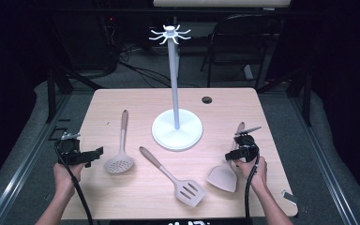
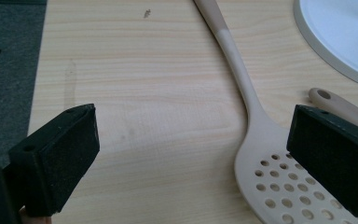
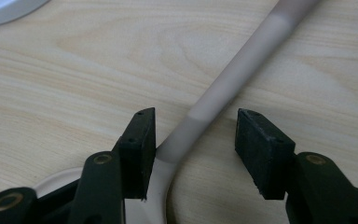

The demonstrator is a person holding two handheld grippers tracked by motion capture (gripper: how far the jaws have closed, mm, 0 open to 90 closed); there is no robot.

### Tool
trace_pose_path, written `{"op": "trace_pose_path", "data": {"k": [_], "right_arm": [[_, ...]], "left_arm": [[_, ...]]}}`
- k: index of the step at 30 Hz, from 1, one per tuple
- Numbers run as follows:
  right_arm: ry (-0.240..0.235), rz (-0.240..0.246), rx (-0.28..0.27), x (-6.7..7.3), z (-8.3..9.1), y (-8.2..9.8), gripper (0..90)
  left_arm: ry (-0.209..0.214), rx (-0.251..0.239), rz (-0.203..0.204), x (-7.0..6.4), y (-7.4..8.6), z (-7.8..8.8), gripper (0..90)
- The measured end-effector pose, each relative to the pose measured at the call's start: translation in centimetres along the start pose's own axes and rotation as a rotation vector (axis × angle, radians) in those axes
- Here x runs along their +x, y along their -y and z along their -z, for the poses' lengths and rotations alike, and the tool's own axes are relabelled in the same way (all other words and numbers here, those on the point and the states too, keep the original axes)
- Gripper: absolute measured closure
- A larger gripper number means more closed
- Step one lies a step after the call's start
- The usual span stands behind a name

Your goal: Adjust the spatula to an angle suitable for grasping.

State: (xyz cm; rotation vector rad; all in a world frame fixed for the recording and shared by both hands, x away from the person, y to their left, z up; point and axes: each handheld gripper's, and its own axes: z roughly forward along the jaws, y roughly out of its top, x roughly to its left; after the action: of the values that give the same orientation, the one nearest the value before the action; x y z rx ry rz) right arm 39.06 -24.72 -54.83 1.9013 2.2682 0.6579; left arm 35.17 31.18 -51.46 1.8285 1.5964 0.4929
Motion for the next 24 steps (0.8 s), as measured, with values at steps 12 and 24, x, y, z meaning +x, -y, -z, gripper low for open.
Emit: {"op": "trace_pose_path", "data": {"k": [12,24], "right_arm": [[0.001,0.028,0.010,0.48,-0.25,0.04,56.4],[-0.049,0.062,0.038,0.57,-0.24,-0.19,64.9]], "left_arm": [[0.019,0.028,-0.007,-0.17,0.08,-0.27,2.5],[0.027,0.028,-0.007,0.08,-0.09,-0.52,3.0]]}}
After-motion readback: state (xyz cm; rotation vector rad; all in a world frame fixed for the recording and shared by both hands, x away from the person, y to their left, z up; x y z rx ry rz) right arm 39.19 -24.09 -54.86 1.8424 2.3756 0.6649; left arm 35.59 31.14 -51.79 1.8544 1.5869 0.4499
